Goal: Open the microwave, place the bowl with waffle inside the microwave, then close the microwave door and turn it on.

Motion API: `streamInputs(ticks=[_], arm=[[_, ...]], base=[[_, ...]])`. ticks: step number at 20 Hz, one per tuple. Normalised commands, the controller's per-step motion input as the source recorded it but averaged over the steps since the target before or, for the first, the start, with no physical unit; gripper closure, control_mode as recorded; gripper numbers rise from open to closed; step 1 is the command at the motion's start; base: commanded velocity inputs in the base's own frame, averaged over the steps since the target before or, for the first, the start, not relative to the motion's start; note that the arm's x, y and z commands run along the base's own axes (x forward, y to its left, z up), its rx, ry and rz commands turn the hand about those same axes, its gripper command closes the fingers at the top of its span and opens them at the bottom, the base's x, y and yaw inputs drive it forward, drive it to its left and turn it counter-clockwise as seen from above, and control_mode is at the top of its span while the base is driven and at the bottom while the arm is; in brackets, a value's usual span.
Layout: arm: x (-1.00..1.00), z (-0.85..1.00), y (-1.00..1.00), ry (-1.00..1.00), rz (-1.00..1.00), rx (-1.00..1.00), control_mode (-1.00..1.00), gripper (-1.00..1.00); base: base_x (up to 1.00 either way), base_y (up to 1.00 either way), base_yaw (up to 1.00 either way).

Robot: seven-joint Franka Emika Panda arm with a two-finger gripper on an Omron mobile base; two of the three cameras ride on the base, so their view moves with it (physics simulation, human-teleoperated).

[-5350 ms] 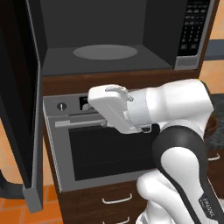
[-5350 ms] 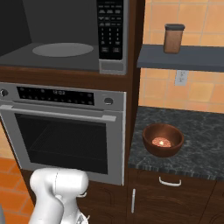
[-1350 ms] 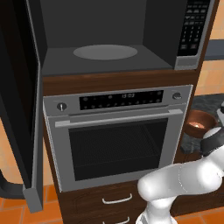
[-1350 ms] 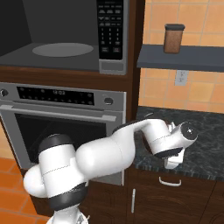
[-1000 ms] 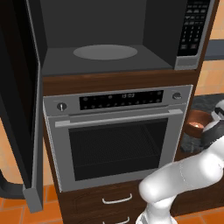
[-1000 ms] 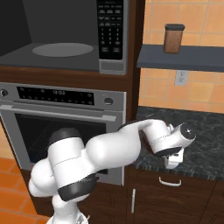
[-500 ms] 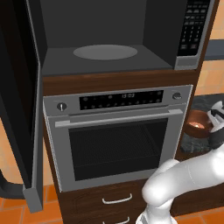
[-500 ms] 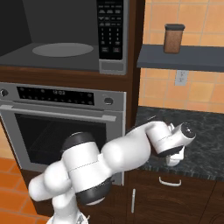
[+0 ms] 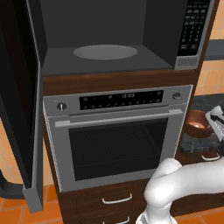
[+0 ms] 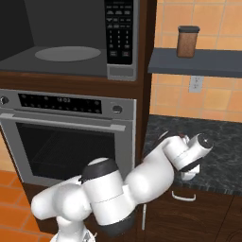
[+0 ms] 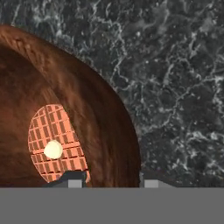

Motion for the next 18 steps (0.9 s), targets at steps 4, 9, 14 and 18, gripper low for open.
streamInputs(ticks=[4,9,14,18], arm=[[-0.39,-0.01,-0.22,0.0,0.0,0.0,-1.0,1.0],[-0.76,0.12,-0.07,-0.05,0.0,0.0,-1.0,1.0],[-1.0,0.61,0.0,-0.27,0.0,0.0,-1.0,1.0],[-1.0,0.91,0.04,-0.27,0.0,-0.05,-1.0,1.0]], base=[[0.0,0.0,0.0],[0.0,0.0,0.0],[0.0,0.0,0.0],[0.0,0.0,0.0]])
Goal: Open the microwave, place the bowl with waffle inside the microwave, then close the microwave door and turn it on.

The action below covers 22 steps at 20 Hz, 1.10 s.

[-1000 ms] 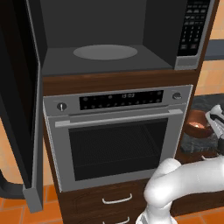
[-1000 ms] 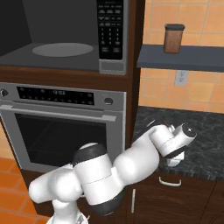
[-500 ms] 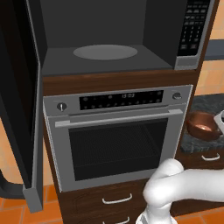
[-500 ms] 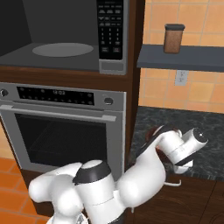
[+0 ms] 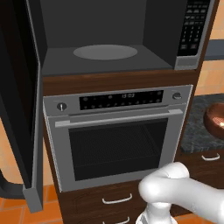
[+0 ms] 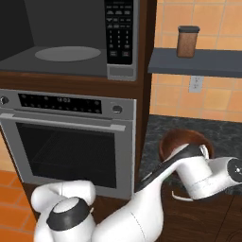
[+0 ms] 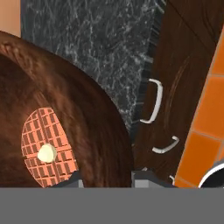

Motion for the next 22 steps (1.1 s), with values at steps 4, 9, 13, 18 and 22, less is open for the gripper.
streamInputs(ticks=[4,9,13,18,22], arm=[[-1.0,1.0,0.34,-0.24,0.0,-0.11,-1.0,1.0],[-1.0,1.0,0.58,-0.35,0.0,-0.08,-1.0,1.0],[-0.93,1.0,0.83,-0.34,0.0,-0.03,-1.0,1.0],[-0.45,1.0,1.0,-0.13,0.0,-0.1,-1.0,1.0],[-0.06,0.93,1.0,0.0,0.06,-0.13,-1.0,1.0]], base=[[0.0,0.0,0.0],[0.0,0.0,0.0],[0.0,0.0,0.0],[0.0,0.0,0.0],[0.0,0.0,0.0]])
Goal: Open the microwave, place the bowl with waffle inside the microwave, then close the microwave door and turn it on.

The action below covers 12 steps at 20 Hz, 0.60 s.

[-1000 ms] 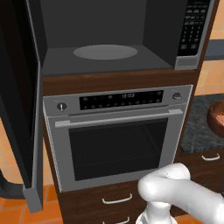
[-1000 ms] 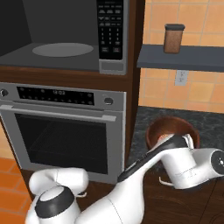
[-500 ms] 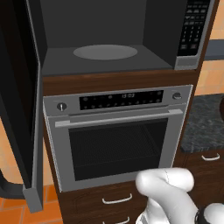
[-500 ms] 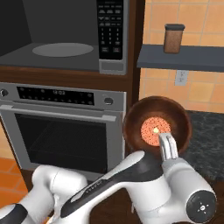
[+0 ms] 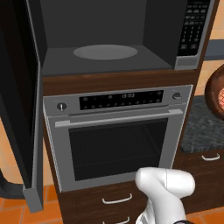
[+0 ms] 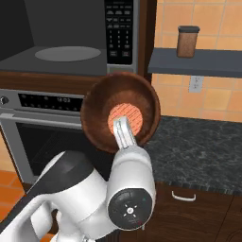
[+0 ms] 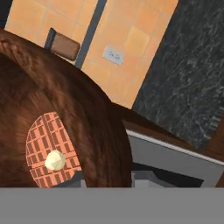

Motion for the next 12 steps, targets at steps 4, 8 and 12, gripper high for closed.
streamInputs(ticks=[4,8,12], arm=[[0.07,0.66,1.0,0.14,0.15,-0.21,-1.0,1.0],[0.3,0.59,1.0,0.06,0.15,-0.19,-1.0,1.0],[0.47,0.61,1.0,0.01,0.12,-0.14,-1.0,1.0]], base=[[0.0,0.0,0.0],[0.0,0.0,0.0],[0.0,0.0,0.0]])
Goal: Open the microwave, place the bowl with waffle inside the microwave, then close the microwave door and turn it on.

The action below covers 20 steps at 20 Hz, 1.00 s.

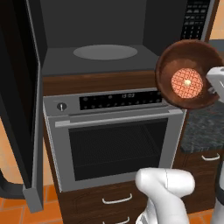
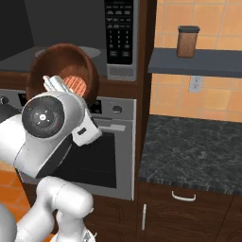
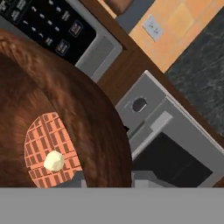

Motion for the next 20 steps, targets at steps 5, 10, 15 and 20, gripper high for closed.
streamInputs(ticks=[5,10,15,20], arm=[[0.56,0.59,1.0,0.01,0.02,-0.07,-1.0,1.0],[0.63,0.59,1.0,0.1,-0.03,0.0,-1.0,1.0],[0.95,0.18,0.78,0.38,-0.09,0.03,-1.0,1.0],[0.85,-0.02,0.24,0.01,-0.21,0.29,-1.0,1.0]], base=[[0.0,0.0,0.0],[0.0,0.0,0.0],[0.0,0.0,0.0],[0.0,0.0,0.0]])
